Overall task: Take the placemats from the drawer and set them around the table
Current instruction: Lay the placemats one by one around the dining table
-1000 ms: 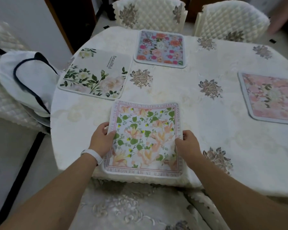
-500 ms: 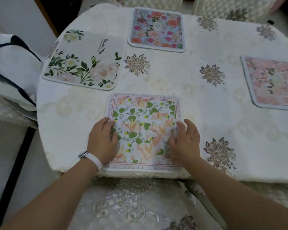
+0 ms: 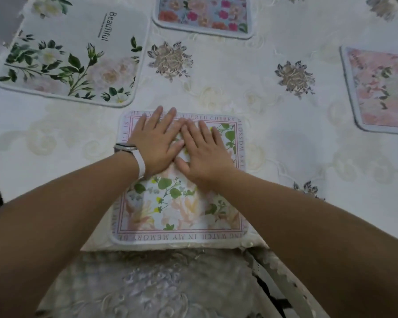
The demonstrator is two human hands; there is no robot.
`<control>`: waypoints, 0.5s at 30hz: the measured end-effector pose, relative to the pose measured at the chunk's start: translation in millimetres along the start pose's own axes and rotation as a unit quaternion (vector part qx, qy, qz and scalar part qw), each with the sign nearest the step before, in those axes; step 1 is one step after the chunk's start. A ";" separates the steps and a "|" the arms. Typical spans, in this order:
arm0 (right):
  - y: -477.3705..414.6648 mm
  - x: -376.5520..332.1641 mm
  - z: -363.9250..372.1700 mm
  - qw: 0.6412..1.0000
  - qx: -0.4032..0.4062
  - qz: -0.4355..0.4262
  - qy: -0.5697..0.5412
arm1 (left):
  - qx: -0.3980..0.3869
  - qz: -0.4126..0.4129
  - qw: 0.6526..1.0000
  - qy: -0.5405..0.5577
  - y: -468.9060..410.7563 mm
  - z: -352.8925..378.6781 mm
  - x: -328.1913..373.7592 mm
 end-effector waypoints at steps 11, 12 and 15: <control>-29.2 31.6 -13.9 0.997 0.055 0.057 -0.019 | 0.032 -0.053 0.997 0.048 -17.9 -7.8 -11.0; -26.8 38.8 -14.0 0.994 0.059 0.084 -0.024 | 0.031 -0.057 0.997 0.041 -18.0 -6.9 -11.6; -12.4 59.8 -17.2 0.986 0.076 0.139 -0.044 | 0.037 -0.091 0.994 0.037 -14.2 -5.4 -19.0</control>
Point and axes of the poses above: each hand's wrist, its own y-axis away from the middle knuckle, its own z-axis out of the palm, x = y × z, the point moved 10 cm from there along -y, towards the middle knuckle, and after that the axes turned 9 degrees about -z, right-handed, at the moved point
